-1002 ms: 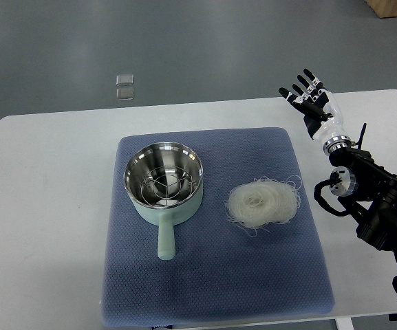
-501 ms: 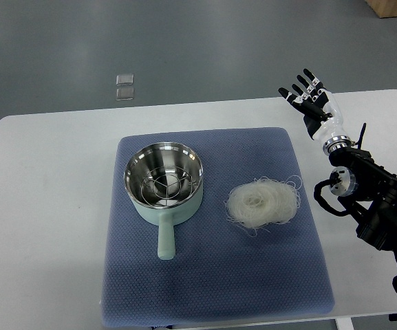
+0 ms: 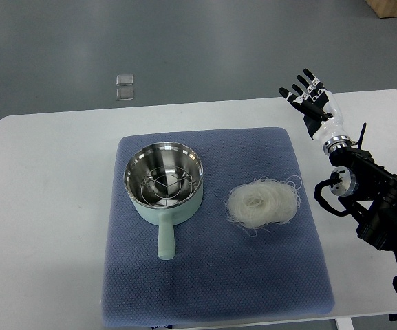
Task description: Put vermicelli into pot with right hand
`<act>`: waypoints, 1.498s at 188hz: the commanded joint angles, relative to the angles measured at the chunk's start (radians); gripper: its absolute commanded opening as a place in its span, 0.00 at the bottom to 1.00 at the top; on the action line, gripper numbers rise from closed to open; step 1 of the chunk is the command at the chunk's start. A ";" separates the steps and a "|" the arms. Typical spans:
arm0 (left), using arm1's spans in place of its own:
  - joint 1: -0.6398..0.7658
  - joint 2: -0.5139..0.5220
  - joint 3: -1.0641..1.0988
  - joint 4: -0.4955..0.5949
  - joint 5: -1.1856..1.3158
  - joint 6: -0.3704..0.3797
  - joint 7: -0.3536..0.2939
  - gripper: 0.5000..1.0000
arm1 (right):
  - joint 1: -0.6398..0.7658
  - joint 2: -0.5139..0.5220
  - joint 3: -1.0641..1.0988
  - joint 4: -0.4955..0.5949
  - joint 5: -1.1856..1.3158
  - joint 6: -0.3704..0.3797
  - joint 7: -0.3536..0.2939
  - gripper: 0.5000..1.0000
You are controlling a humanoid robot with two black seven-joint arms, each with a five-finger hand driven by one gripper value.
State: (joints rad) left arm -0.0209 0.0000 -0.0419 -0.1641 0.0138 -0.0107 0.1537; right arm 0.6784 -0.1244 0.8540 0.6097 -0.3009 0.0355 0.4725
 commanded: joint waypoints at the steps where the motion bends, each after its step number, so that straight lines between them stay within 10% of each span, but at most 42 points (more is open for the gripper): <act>1: -0.002 0.000 0.000 0.000 0.000 0.000 0.000 1.00 | 0.001 -0.006 -0.001 0.002 -0.003 0.006 0.000 0.86; 65: -0.002 0.000 0.000 0.000 0.000 0.000 0.000 1.00 | 0.024 -0.044 -0.023 0.032 -0.037 0.011 -0.002 0.86; 111: -0.002 0.000 -0.001 0.000 0.000 0.000 0.000 1.00 | 0.020 -0.129 -0.055 0.096 -0.492 0.029 -0.003 0.86; 203: -0.002 0.000 -0.003 0.000 0.000 0.000 0.000 1.00 | 0.116 -0.491 -0.288 0.383 -0.937 0.198 0.021 0.86; 281: -0.002 0.000 -0.001 0.000 0.000 0.000 0.001 1.00 | 0.244 -0.592 -0.478 0.570 -1.130 0.310 0.029 0.86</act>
State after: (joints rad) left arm -0.0230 0.0000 -0.0431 -0.1642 0.0136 -0.0107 0.1536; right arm 0.9170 -0.6966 0.4108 1.1177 -1.3844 0.3210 0.5005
